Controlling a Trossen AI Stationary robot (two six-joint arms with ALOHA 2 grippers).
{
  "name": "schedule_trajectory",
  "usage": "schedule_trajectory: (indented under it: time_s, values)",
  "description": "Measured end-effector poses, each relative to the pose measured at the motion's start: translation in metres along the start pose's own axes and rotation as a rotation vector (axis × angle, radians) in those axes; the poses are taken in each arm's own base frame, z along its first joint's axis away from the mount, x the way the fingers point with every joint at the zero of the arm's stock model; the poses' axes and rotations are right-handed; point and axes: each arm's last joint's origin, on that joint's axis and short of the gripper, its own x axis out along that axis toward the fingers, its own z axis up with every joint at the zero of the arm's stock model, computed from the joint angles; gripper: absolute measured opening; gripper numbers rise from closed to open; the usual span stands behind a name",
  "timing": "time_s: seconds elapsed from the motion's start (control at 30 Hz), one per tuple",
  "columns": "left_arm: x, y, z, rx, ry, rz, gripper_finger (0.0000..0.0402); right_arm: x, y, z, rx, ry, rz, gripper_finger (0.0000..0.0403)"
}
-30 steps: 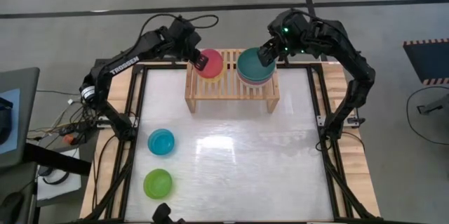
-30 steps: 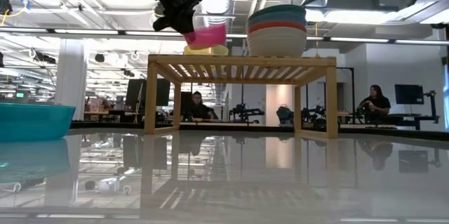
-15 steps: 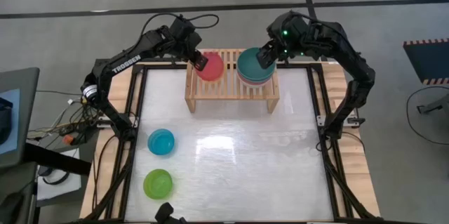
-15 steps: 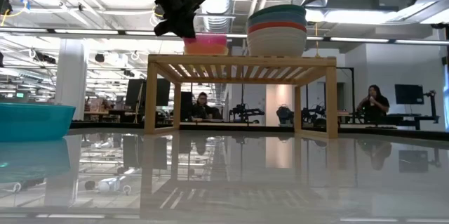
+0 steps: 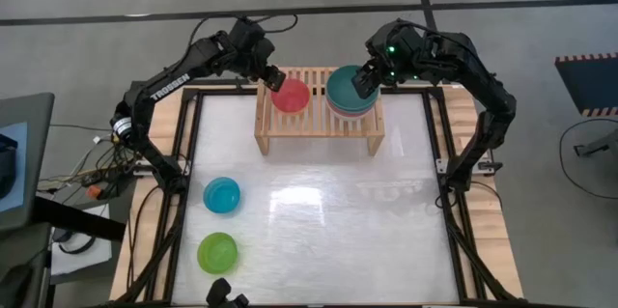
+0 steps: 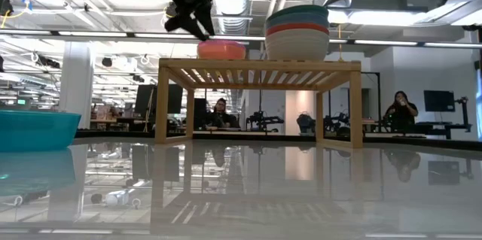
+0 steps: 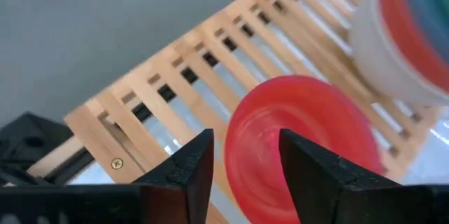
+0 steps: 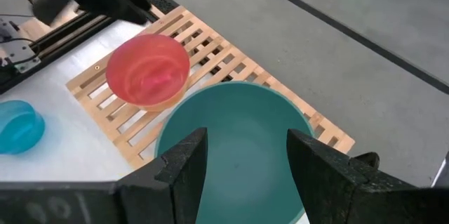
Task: Place and stack bowls onto a shelf
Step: Stack the small light blue bowl on the stack small bowls on the shelf
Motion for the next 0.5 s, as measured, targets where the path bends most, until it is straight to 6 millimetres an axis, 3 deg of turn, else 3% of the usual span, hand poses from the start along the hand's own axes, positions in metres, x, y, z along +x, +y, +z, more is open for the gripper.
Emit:
schedule_trajectory:
  time_s: [0.23, 0.5]
  values:
    - [-0.054, -0.006, 0.004, 0.054, -0.153, 0.074, 0.0147, -0.001, 0.002, -0.001, -0.037, -0.001, 0.003, 0.0221]
    - [-0.098, -0.021, -0.032, 0.033, -0.264, 0.166, 0.0147, 0.006, 0.028, 0.009, -0.175, -0.076, 0.214, 0.0221]
